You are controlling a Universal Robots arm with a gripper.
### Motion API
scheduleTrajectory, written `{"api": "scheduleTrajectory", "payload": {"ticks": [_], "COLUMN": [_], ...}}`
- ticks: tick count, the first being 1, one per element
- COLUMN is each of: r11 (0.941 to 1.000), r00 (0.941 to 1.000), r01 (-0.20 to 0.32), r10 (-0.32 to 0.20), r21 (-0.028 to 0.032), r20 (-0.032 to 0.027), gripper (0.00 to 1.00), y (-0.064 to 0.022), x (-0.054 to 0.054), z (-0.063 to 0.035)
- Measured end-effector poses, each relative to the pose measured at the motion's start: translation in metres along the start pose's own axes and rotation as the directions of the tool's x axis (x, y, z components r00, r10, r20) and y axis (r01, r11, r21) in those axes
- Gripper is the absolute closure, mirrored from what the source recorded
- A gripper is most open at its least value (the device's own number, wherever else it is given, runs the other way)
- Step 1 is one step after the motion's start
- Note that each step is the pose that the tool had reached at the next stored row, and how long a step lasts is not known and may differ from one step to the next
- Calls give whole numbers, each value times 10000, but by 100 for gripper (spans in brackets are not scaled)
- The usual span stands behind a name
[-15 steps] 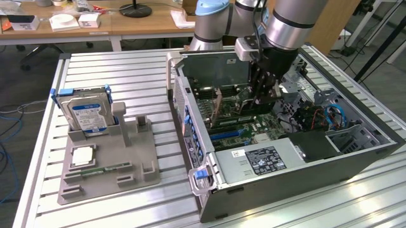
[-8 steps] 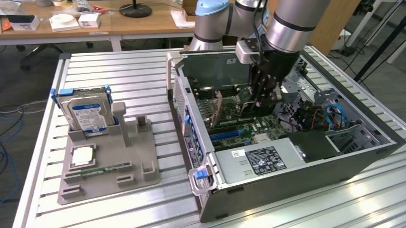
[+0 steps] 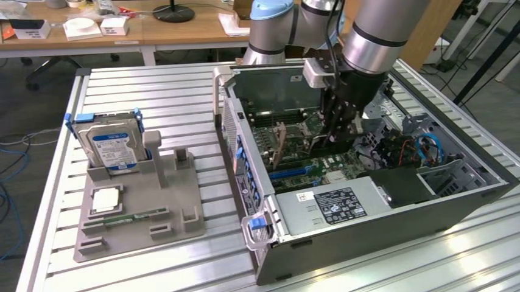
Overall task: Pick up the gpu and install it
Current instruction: 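Insert the gpu into the slot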
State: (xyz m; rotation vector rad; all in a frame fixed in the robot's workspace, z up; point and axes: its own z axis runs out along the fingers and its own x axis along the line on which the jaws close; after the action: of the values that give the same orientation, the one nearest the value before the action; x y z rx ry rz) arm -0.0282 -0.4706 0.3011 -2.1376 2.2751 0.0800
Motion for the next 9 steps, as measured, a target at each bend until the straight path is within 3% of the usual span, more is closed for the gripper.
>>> {"api": "scheduleTrajectory", "payload": {"ticks": [9], "r11": [10000], "r00": [10000], "r01": [-1], "r10": [1], "r21": [1], "r20": [-3], "gripper": [74], "y": [-6], "x": [73], "z": [59]}}
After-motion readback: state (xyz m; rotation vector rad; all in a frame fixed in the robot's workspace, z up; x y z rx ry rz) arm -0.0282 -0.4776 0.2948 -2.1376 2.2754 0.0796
